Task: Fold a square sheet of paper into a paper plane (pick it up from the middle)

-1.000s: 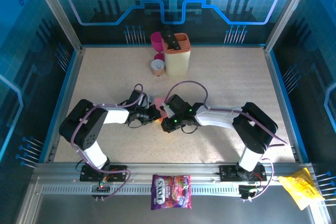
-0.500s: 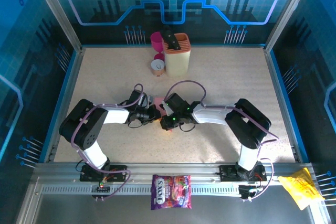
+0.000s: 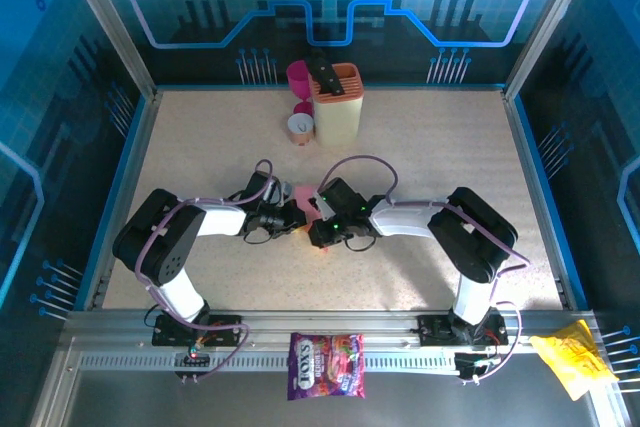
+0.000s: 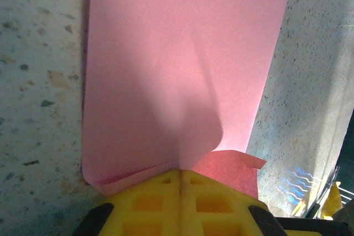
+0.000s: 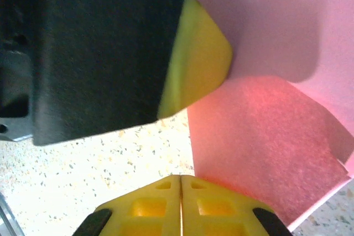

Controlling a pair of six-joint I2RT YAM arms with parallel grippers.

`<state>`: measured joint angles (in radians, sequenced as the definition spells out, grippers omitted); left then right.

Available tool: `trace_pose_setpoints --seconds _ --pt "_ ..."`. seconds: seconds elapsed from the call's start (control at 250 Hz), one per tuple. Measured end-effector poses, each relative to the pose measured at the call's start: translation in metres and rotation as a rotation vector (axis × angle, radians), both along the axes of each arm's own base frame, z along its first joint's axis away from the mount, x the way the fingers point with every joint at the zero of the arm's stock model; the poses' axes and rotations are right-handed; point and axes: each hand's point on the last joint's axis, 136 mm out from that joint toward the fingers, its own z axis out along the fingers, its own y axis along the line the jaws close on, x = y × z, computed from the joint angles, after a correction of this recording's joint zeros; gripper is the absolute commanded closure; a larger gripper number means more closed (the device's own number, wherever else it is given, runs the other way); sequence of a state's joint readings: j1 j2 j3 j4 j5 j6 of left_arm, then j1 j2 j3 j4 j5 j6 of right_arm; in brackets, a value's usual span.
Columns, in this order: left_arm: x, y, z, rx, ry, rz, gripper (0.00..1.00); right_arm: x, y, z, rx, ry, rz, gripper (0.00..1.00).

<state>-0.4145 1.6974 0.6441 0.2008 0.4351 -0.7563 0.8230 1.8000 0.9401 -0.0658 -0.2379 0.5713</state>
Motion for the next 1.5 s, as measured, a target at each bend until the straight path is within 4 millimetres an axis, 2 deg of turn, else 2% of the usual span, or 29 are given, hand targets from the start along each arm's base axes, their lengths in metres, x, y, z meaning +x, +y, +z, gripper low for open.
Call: trace_pose_setpoints --seconds 0.607,0.863,1.502 --pt "0.0 0.0 0.0 0.001 0.0 0.0 1.0 -0.003 -0.006 -0.01 0.029 -0.001 -0.019 0.93" --pt "0.0 0.0 0.0 0.001 0.0 0.0 1.0 -0.001 -0.015 -0.01 0.043 -0.014 -0.037 0.94" --pt "-0.002 -0.002 -0.001 0.002 0.002 -0.003 1.0 -0.013 -0.041 -0.011 0.117 -0.02 -0.102 0.93"
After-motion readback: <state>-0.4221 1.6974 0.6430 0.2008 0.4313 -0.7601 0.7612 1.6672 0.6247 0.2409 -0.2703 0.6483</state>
